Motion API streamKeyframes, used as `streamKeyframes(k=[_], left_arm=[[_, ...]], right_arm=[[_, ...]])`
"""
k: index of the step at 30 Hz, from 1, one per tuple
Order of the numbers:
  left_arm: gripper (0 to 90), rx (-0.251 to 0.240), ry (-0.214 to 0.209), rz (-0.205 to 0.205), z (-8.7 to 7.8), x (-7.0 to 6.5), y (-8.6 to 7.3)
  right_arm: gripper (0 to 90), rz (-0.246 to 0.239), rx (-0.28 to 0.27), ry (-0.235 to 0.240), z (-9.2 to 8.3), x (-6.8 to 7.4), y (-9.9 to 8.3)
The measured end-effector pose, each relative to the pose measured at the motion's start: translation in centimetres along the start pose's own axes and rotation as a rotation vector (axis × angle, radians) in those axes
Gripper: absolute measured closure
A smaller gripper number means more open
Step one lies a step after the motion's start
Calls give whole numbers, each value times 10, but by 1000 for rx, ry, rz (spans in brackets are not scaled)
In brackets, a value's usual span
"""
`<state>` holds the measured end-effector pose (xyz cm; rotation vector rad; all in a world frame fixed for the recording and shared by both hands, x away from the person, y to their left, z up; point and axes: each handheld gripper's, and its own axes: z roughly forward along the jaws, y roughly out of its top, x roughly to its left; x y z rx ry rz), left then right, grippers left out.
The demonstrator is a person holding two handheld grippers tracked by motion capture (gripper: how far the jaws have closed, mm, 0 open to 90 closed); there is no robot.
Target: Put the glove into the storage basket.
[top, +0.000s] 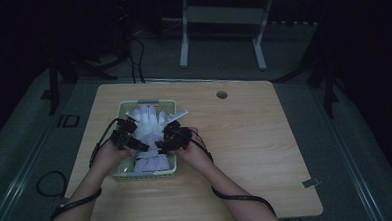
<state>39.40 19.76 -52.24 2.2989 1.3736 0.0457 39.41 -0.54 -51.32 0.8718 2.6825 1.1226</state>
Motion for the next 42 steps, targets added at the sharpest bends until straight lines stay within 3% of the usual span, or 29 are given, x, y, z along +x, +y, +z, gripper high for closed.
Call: streamKeyframes(k=[2, 4, 8, 12, 14, 18, 23, 26, 33, 38, 42], left_arm=[[421, -11, 39, 10, 0, -4, 0], [364, -25, 67, 27, -1, -6, 0], [215, -70, 94, 30, -6, -8, -2], [127, -178, 108, 23, -15, -7, -11], [5, -214, 103, 5, -19, -6, -15], [5, -301, 91, 3, -31, -11, -20], [5, -353, 67, 35, -43, -28, -19], [5, -365, 66, 71, -47, -38, -17], [5, -398, 9, 139, -48, -69, -12], [5, -411, -14, 160, -47, -82, -10], [5, -428, -53, 209, -45, -107, -7]], right_arm=[[470, -12, -35, -13, -5, -1, -1], [406, 6, -83, 24, -12, -4, 0], [315, 8, -122, 58, -23, -7, 2], [243, 7, -122, 113, -29, -12, -2], [235, 5, -132, 120, -31, -14, -4], [195, -27, -141, 130, -36, -15, -7], [191, -43, -154, 130, -42, -17, -8], [190, -44, -152, 125, -45, -18, -9], [184, -56, -150, 106, -55, -25, -15], [184, -55, -149, 91, -62, -31, -19], [184, -60, -140, 81, -74, -39, -29]])
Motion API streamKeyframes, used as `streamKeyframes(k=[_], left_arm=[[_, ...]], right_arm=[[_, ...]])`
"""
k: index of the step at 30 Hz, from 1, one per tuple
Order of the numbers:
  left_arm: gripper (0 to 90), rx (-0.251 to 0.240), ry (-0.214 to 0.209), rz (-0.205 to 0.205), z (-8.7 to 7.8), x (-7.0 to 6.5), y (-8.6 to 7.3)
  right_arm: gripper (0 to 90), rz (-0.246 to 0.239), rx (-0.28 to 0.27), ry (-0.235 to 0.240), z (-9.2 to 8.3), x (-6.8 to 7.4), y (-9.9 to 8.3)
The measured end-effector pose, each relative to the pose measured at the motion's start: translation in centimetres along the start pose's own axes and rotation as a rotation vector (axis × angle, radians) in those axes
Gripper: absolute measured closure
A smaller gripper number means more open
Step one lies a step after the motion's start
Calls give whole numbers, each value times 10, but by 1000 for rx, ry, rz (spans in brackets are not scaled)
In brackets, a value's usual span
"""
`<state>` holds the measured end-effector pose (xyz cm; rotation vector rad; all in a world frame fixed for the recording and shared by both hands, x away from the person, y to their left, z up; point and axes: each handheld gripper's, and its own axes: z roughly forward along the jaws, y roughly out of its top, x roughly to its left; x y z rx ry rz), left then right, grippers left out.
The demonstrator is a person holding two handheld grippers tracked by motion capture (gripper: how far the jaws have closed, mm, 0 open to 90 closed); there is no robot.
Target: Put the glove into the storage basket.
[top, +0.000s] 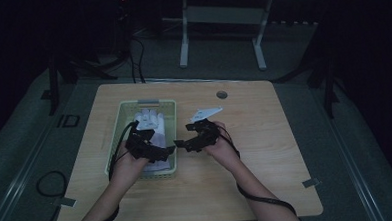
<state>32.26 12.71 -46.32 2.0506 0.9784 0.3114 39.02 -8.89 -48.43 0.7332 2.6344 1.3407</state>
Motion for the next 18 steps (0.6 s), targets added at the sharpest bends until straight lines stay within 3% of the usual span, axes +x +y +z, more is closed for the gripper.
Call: streamKeyframes(k=[1, 6, 11, 14, 18], left_arm=[[5, 0, 0, 0, 0, 0, 0], [6, -29, -27, 57, 5, -25, 6], [6, -69, -104, 71, 10, -46, 9], [6, -69, -147, 86, 15, -58, 10], [6, -48, -173, 121, 25, -73, 10]], right_arm=[[184, 4, -2, -1, -3, -1, -2], [181, 13, -3, -9, -14, -5, -11], [181, 16, -3, -25, -27, -10, -25], [181, 22, 3, -32, -34, -13, -34], [178, 32, 7, -42, -44, -18, -45]])
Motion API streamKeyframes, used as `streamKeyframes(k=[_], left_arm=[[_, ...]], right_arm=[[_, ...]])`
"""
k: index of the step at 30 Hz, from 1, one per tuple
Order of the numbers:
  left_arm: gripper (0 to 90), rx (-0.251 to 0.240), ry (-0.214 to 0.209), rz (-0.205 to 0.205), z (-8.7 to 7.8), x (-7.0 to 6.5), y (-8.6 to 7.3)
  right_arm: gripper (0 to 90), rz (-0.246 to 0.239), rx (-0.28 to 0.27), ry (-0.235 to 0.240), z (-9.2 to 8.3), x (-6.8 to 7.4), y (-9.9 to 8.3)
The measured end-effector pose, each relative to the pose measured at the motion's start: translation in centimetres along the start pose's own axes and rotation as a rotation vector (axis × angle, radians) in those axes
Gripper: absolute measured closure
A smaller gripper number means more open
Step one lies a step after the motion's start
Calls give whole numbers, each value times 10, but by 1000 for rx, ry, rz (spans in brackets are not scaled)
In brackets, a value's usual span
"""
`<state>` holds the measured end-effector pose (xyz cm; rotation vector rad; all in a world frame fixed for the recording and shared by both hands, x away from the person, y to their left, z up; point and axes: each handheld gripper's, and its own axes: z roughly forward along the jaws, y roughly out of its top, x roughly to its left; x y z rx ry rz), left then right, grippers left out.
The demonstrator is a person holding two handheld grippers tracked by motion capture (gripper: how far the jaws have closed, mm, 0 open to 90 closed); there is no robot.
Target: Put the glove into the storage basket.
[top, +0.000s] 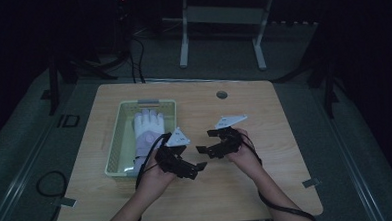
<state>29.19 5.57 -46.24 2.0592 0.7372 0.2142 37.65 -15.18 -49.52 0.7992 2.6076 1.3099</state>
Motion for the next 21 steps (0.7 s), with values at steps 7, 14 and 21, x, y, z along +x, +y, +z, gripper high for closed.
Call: streamKeyframes(k=[7, 14, 21], left_arm=[[6, 23, -70, 26, 23, -19, -5], [6, 49, -137, 44, 47, -34, -13], [6, 85, -160, 62, 70, -44, -24]], right_arm=[[173, 19, -3, -4, -11, -7, -19], [157, 27, 13, -20, -22, -13, -46], [148, 22, 27, -40, -31, -19, -67]])
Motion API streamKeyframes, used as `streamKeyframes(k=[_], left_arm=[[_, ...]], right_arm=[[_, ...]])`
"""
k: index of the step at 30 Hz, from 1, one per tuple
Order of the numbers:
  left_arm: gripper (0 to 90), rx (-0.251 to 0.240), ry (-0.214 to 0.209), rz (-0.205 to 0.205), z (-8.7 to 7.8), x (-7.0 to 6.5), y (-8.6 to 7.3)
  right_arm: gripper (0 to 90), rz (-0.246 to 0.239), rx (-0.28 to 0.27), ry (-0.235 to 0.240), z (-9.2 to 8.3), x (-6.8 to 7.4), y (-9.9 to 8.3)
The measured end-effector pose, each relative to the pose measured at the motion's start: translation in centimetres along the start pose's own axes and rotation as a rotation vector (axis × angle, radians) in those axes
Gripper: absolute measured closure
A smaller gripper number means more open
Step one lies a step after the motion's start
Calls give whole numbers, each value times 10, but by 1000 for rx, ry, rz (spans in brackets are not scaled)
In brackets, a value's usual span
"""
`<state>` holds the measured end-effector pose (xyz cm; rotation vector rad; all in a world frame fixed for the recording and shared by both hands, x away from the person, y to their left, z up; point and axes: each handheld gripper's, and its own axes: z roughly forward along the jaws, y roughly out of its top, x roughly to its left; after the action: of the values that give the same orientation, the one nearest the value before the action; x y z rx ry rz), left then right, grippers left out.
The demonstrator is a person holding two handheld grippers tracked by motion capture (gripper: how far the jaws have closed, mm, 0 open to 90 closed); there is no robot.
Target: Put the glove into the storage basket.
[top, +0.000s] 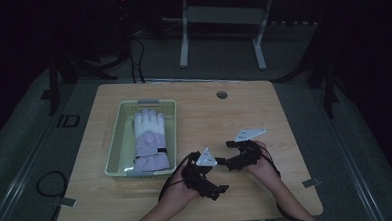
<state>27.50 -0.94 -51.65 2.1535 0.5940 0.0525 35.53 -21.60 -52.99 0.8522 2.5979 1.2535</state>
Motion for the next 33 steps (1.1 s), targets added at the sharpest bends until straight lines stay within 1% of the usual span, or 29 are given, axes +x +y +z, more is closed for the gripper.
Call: streamKeyframes(k=[2, 5, 9, 10, 12, 13, 14, 16, 18, 23, 26, 29, 30, 33], left_arm=[[6, 12, -7, 5, 7, -1, -4], [6, 25, 4, 14, 15, -2, -8], [6, 29, 33, 27, 22, -1, -14], [6, 23, 34, 26, 24, 0, -16], [6, 27, 36, 21, 27, 0, -18], [6, 24, 36, 23, 29, 0, -19], [6, 21, 41, 24, 30, 0, -20], [6, 21, 43, 29, 33, -1, -21], [6, 9, 53, 38, 35, -3, -23], [6, -7, 38, 31, 38, -4, -25], [6, -11, 36, 27, 39, -5, -28], [6, -11, 34, 24, 41, -6, -32], [6, -11, 34, 24, 41, -6, -32], [6, -11, 38, 41, 41, -9, -33]], right_arm=[[149, -8, 12, -15, -2, -1, -6], [149, -25, 18, -38, -6, -1, -17], [149, -2, 5, -39, -12, -5, -31], [148, 4, 5, -41, -15, -7, -35], [148, 12, -8, -42, -18, -9, -41], [149, 16, -8, -41, -19, -10, -44], [149, 16, -4, -49, -20, -11, -46], [148, 9, 1, -58, -22, -12, -51], [148, 6, 9, -64, -24, -12, -54], [146, -3, 7, -68, -31, -10, -62], [143, -21, 15, -79, -35, -9, -68], [142, -23, 3, -94, -41, -10, -74], [141, -23, -9, -100, -43, -10, -75], [139, -40, -34, -108, -50, -8, -79]])
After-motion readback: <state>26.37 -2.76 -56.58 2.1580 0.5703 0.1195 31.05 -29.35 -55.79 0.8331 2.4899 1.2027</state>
